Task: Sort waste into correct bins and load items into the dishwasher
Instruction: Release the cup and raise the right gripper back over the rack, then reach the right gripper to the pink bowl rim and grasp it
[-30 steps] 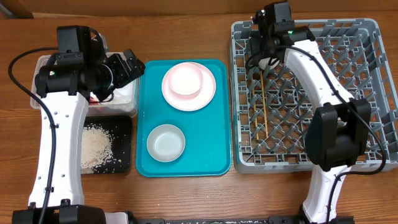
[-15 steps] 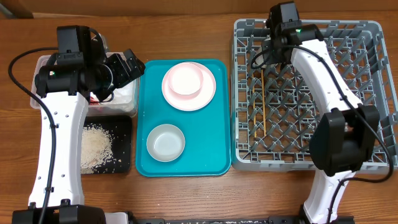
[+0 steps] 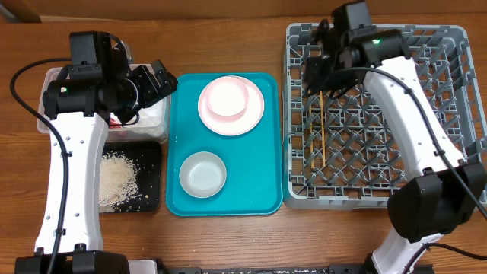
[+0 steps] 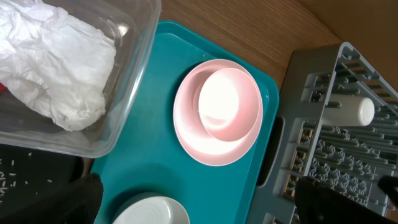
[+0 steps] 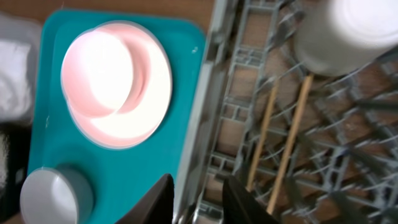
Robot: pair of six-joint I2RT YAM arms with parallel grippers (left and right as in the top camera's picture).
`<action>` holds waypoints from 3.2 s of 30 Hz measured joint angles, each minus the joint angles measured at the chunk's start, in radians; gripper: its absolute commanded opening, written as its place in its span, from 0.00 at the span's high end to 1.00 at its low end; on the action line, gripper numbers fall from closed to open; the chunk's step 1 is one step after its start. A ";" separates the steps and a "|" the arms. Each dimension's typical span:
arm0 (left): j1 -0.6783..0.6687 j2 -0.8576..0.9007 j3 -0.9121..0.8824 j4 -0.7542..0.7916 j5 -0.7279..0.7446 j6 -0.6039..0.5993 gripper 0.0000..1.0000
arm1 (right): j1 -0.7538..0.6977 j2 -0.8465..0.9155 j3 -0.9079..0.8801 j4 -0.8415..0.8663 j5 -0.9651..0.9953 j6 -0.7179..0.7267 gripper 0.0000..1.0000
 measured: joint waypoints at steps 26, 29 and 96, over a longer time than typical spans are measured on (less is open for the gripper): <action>0.000 0.000 0.000 0.000 0.000 0.000 0.00 | 0.172 0.034 -0.228 0.124 0.212 0.106 0.63; 0.000 0.000 0.000 0.000 0.000 0.000 0.00 | 0.172 0.034 -0.233 0.119 0.200 0.136 0.64; 0.000 0.000 0.000 0.000 0.000 0.000 0.00 | 0.382 0.285 0.006 0.472 0.010 0.002 0.57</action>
